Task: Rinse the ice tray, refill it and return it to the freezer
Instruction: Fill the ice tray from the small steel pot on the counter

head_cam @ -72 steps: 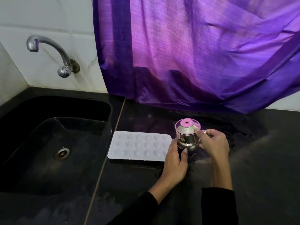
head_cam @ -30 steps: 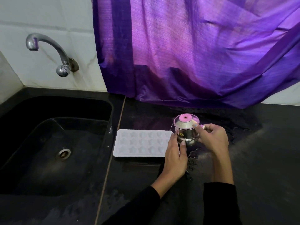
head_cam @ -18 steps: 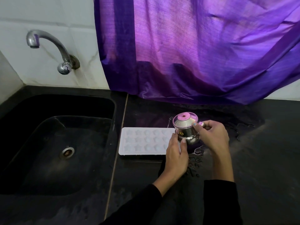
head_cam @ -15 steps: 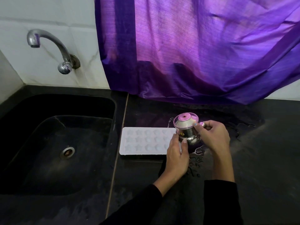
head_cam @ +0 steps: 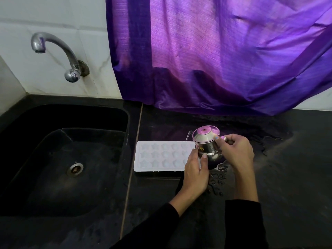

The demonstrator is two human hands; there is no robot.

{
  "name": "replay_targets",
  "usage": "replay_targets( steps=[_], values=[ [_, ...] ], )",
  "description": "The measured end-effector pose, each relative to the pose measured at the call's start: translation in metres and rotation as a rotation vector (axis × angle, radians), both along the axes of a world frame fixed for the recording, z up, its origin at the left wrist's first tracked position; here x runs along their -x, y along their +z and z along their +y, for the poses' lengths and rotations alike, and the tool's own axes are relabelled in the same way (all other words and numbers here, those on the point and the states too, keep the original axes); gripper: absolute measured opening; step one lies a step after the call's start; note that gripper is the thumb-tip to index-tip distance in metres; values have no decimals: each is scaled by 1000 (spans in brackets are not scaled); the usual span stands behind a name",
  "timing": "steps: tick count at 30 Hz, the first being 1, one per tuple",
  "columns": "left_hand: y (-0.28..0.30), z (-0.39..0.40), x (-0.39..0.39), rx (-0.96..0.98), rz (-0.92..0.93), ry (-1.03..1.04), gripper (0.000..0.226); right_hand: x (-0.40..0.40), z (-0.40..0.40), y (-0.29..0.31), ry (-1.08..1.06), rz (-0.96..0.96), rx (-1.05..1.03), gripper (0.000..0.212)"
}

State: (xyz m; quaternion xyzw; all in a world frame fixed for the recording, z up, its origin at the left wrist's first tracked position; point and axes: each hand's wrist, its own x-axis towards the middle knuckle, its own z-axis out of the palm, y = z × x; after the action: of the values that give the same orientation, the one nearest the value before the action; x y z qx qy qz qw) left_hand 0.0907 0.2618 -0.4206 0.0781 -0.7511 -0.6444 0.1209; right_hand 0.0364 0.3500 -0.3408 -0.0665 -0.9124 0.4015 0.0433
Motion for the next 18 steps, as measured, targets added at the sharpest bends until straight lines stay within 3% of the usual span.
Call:
replay_targets(
  steps=[8,12,18],
  values=[
    [2,-2,-1,11,38,9,37,-5,1,2,-5,16,121,23],
    [4,-2,0,-18,52,30,50,-3,1,1,-17,47,217,19],
    [7,-4,-1,-70,30,78,50,-3,-6,2,14,75,227,18]
  ],
)
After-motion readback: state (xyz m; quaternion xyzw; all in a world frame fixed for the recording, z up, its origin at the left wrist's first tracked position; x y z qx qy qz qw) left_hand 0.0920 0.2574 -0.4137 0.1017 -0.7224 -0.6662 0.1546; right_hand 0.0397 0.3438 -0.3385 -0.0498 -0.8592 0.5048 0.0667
